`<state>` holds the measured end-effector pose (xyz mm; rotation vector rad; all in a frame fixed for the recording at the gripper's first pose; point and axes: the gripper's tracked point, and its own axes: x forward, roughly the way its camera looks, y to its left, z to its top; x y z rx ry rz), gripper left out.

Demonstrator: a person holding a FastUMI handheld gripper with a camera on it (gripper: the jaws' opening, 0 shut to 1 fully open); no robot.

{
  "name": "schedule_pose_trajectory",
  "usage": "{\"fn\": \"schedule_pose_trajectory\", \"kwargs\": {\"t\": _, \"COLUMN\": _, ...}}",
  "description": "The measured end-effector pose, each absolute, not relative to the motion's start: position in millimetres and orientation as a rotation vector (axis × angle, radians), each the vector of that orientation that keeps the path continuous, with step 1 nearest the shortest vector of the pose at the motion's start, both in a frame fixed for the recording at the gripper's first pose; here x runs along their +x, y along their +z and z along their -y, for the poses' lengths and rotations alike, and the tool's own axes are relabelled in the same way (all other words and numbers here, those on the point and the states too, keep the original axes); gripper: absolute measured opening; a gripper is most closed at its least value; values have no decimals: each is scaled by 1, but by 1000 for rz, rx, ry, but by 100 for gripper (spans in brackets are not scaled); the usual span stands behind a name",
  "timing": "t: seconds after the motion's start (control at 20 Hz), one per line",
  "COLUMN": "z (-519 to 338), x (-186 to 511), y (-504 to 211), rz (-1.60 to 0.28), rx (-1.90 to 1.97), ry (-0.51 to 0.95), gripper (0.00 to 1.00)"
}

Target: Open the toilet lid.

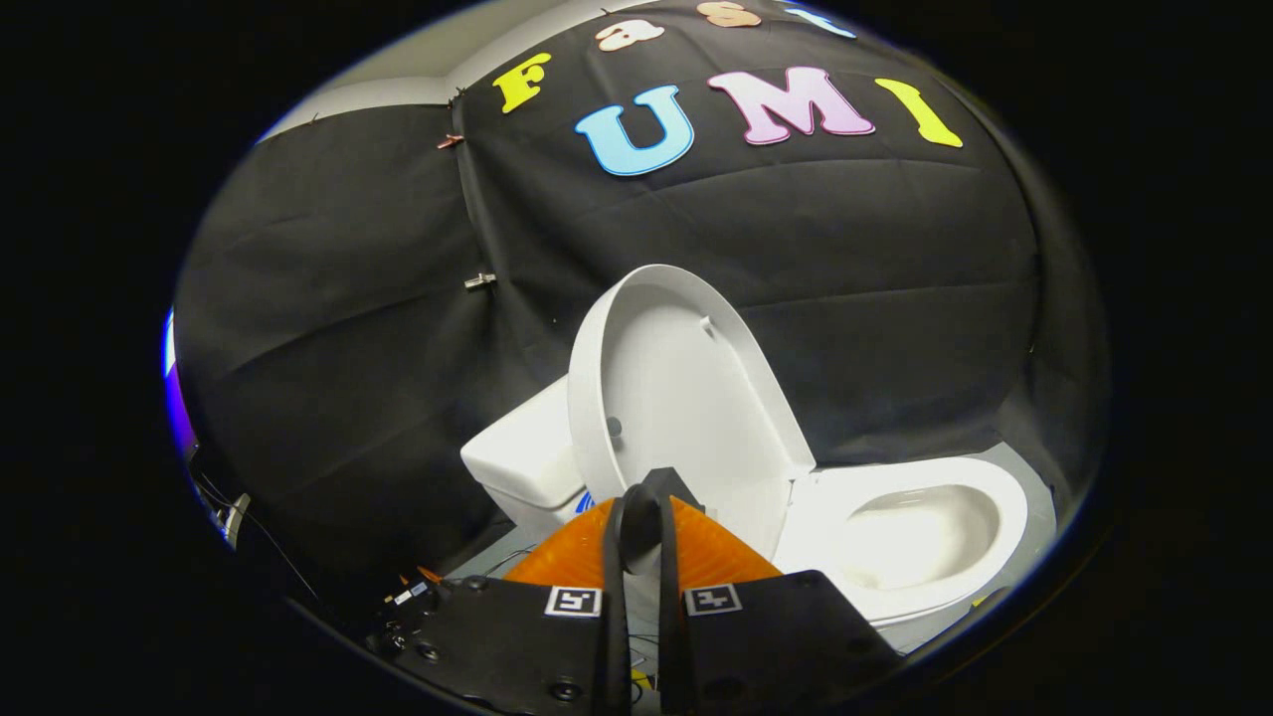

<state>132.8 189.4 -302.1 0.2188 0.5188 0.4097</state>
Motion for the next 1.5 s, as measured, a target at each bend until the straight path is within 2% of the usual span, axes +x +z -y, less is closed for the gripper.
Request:
{"fn": "schedule_pose_trajectory", "kwargs": {"t": 0.25, "z": -177, "x": 122, "y": -287, "rz": -531, "rx": 268, "ry": 413, "gripper": 97}}
{"fn": "schedule_pose_trajectory", "kwargs": {"t": 0.6, "z": -146, "x": 115, "y": -189, "rz": -316, "rx": 211, "ry": 388, "gripper": 99}}
{"fn": "schedule_pose_trajectory", "kwargs": {"t": 0.95, "z": -80, "x": 87, "y": -72, "rz": -58, "rx": 118, "ry": 264, "gripper": 98}}
{"fn": "schedule_pose_trajectory", "kwargs": {"t": 1.5, "z": -16, "x": 20, "y": 5, "rz": 90, "rx": -17, "ry": 107, "gripper": 98}}
